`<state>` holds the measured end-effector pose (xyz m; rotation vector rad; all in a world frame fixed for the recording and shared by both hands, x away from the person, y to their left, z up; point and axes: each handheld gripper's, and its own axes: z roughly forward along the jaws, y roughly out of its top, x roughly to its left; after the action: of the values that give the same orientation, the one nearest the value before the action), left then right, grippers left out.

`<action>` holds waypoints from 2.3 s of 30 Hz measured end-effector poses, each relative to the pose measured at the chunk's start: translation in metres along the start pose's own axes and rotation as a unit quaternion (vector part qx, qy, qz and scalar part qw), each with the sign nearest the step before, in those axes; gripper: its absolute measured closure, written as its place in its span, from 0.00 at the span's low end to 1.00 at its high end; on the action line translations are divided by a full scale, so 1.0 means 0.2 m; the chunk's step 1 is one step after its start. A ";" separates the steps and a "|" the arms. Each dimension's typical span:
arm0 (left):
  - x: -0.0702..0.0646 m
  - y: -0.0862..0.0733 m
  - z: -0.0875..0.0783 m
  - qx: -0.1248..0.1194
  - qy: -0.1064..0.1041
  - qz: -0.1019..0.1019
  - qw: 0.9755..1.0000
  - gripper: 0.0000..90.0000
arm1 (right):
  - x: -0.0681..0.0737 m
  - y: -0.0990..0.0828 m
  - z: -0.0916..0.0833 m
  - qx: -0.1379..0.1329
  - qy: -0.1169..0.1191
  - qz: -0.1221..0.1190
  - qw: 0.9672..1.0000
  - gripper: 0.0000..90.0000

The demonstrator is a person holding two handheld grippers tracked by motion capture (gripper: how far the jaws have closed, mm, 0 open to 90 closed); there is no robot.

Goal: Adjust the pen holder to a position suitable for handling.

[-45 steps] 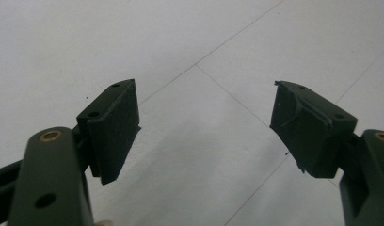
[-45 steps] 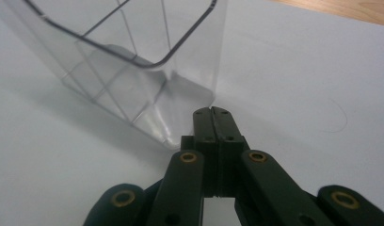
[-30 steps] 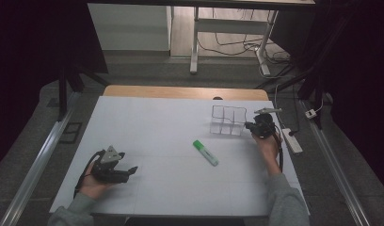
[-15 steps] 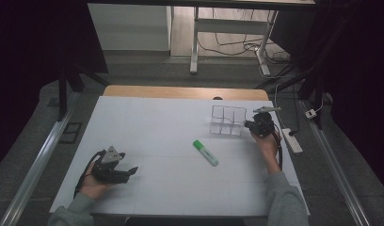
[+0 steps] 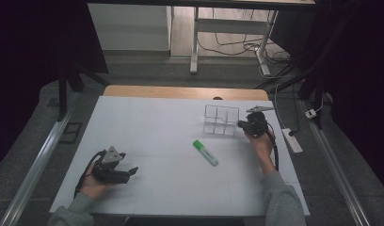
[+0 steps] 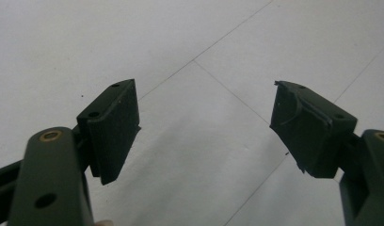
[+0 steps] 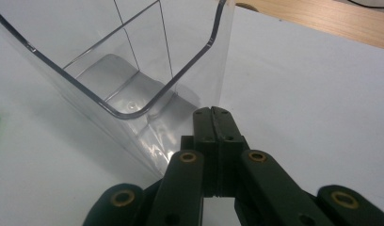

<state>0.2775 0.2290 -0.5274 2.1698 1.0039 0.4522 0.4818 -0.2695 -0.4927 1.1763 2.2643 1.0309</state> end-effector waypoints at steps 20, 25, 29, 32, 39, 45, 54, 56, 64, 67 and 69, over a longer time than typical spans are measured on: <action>0.00 0.00 0.00 0.002 0.001 0.001 1.000 0.26 | 0.15 0.07 0.07 0.002 0.019 -0.015 1.000 0.99; -0.01 0.00 0.00 0.002 0.001 0.002 1.000 0.26 | 0.19 0.09 0.10 0.003 0.024 -0.022 0.999 0.99; 0.00 0.00 0.00 0.001 0.002 0.001 1.000 0.26 | 0.21 0.10 0.13 0.005 0.028 -0.023 0.999 0.99; 0.00 0.00 0.00 0.001 0.002 0.000 1.000 0.26 | 0.23 0.11 0.16 0.007 0.033 -0.026 0.999 0.99; 0.00 0.00 -0.01 -0.001 0.002 -0.001 1.000 0.26 | 0.28 0.14 0.20 0.009 0.040 -0.032 0.999 0.99; 0.00 0.00 -0.01 -0.001 0.002 -0.001 1.000 0.26 | 0.32 0.15 0.22 0.009 0.045 -0.034 0.998 0.99; 0.00 0.00 -0.01 -0.002 0.003 0.000 1.000 0.26 | 0.36 0.18 0.26 0.005 0.054 -0.035 0.998 0.99; 0.00 0.00 -0.01 -0.001 0.003 0.000 1.000 0.26 | 0.37 0.18 0.26 0.004 0.056 -0.034 0.998 0.99; 0.00 -0.01 -0.02 -0.001 0.005 -0.001 1.000 0.26 | 0.39 0.20 0.31 0.002 0.059 -0.036 0.998 0.99; 0.00 -0.02 -0.03 -0.004 0.009 -0.006 1.000 0.27 | 0.39 0.21 0.33 0.002 0.059 -0.034 0.998 0.99; 0.00 -0.03 -0.03 -0.004 0.010 -0.008 1.000 0.27 | 0.39 0.22 0.34 0.000 0.060 -0.033 0.998 0.99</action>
<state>0.2706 0.2338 -0.5268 2.1522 1.0275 0.4697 0.5024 -0.1598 -0.5042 1.0584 2.3782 1.1040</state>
